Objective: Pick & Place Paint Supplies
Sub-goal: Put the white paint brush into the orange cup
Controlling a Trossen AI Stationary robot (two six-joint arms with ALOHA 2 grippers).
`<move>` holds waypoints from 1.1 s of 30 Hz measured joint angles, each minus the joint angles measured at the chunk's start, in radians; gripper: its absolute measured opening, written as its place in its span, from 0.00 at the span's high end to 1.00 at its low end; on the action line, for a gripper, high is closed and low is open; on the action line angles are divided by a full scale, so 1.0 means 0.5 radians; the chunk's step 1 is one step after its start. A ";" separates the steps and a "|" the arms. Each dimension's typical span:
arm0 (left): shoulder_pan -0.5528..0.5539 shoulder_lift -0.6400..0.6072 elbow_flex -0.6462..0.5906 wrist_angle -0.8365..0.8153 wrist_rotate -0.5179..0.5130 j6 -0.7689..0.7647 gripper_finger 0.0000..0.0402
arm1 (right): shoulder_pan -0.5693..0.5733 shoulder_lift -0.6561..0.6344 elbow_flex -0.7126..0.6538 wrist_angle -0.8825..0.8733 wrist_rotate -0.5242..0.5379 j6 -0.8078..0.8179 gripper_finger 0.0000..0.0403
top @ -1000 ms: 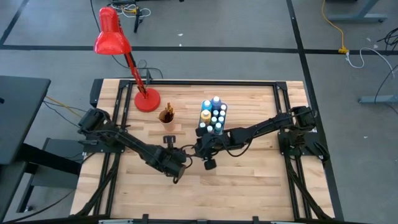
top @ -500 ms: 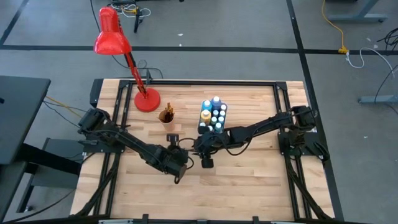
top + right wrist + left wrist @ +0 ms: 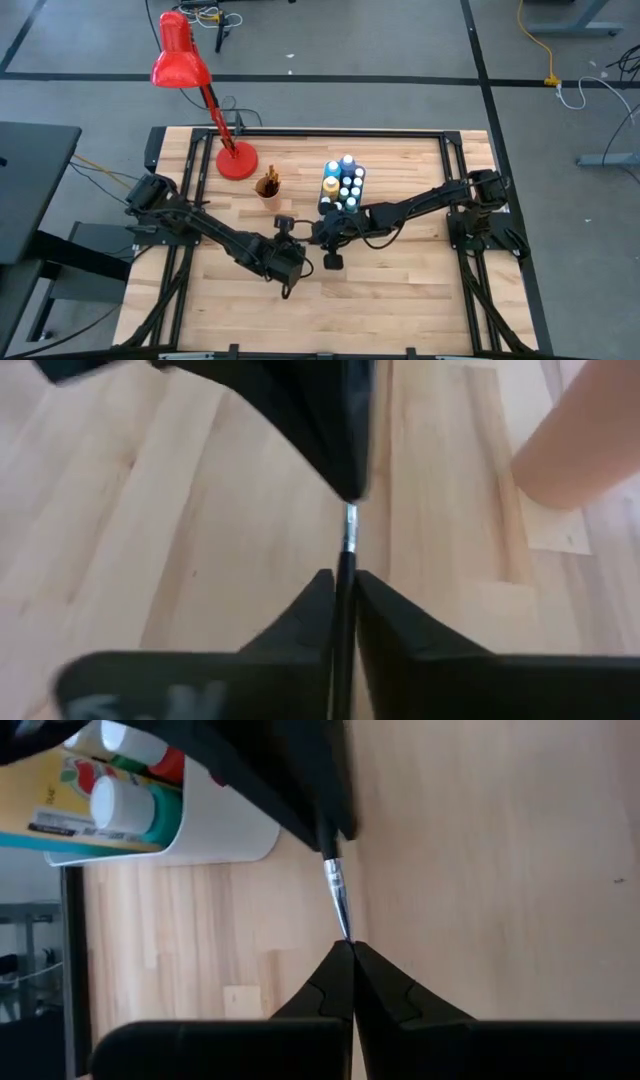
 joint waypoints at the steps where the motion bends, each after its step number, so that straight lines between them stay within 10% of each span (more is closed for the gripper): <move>1: 0.000 0.000 0.000 0.010 0.003 0.003 0.99 | 0.000 0.000 0.000 -0.008 -0.008 0.000 0.92; 18: 0.000 -0.001 0.000 0.017 -0.279 -0.153 0.84 | 0.002 -0.111 0.002 -0.308 0.089 0.126 0.96; 33: -0.050 -0.382 0.247 -0.638 -0.680 -0.732 0.78 | 0.217 -0.937 -0.107 -0.693 0.830 -0.005 0.96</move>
